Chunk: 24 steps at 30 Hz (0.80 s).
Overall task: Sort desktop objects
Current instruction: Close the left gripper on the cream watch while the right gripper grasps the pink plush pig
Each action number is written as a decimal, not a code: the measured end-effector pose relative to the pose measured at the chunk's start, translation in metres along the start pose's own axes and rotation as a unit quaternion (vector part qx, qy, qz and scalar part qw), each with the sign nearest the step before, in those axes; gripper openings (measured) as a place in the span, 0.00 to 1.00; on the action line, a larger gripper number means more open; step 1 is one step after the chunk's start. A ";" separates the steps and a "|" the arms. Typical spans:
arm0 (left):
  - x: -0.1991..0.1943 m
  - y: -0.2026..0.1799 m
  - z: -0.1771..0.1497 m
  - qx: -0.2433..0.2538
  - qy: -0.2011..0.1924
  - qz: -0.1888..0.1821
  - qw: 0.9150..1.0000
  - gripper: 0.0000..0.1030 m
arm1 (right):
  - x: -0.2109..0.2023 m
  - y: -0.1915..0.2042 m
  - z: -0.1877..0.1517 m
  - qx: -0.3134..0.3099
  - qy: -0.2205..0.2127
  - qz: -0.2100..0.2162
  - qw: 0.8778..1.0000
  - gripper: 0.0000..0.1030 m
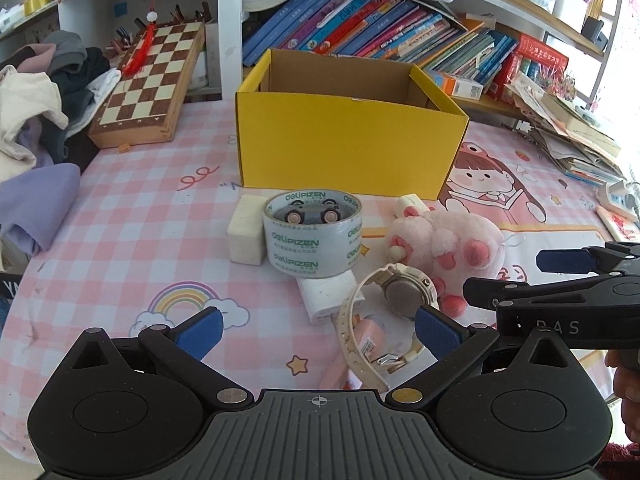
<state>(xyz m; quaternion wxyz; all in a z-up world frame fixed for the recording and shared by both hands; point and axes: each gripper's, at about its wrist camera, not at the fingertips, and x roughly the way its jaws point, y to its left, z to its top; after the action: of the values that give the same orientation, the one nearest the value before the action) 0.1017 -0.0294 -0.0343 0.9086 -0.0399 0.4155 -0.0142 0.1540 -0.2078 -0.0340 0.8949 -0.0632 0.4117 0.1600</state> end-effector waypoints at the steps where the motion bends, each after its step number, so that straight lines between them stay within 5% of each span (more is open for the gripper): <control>1: 0.001 -0.001 0.001 -0.001 0.001 0.000 1.000 0.99 | 0.001 -0.001 0.001 -0.001 0.001 0.001 1.000 0.84; 13: 0.017 -0.009 0.006 -0.005 0.019 0.003 1.000 0.88 | 0.019 -0.011 0.014 -0.012 0.014 0.019 1.000 0.82; 24: 0.034 -0.014 0.008 -0.003 0.047 -0.011 0.999 0.50 | 0.036 -0.014 0.023 -0.021 0.029 0.030 0.999 0.75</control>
<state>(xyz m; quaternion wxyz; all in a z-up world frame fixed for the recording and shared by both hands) 0.1298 -0.0449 -0.0532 0.8877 -0.0467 0.4575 -0.0246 0.1969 -0.2068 -0.0464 0.8759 -0.0740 0.4357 0.1939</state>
